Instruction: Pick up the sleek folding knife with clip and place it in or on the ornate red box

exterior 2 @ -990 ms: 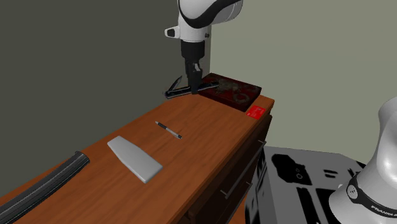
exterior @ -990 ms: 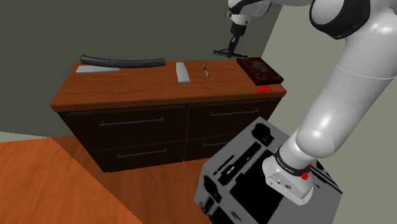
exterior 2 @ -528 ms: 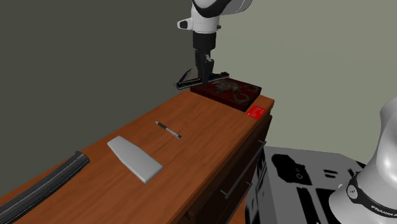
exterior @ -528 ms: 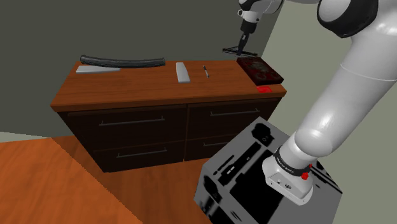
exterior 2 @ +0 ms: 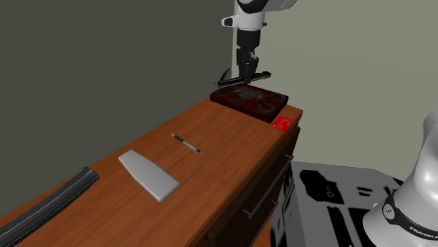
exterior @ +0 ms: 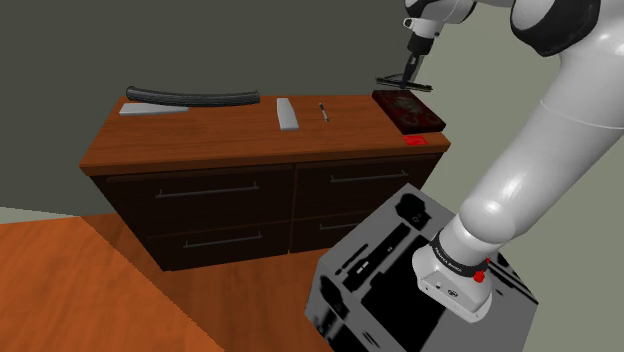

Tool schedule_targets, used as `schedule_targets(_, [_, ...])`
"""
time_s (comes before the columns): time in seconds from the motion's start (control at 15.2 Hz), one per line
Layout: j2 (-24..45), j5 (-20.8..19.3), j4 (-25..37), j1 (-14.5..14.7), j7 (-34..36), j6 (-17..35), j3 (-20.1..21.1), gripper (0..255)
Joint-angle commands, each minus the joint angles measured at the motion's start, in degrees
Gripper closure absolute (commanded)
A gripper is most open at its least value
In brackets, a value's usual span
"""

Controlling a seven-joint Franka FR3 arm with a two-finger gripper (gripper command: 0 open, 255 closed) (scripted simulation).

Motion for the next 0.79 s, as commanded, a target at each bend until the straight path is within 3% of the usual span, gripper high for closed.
schedule_targets(0.0, [-0.2,-0.1,-0.2,-1.5,-2.8,-0.2,-1.2,255])
schedule_targets(0.13, [0.3,0.2,0.5,-3.4,-6.2,-0.7,-2.6,255])
schedule_targets(0.73, [2.6,1.9,-4.1,-3.7,-7.6,5.6,-2.4,255])
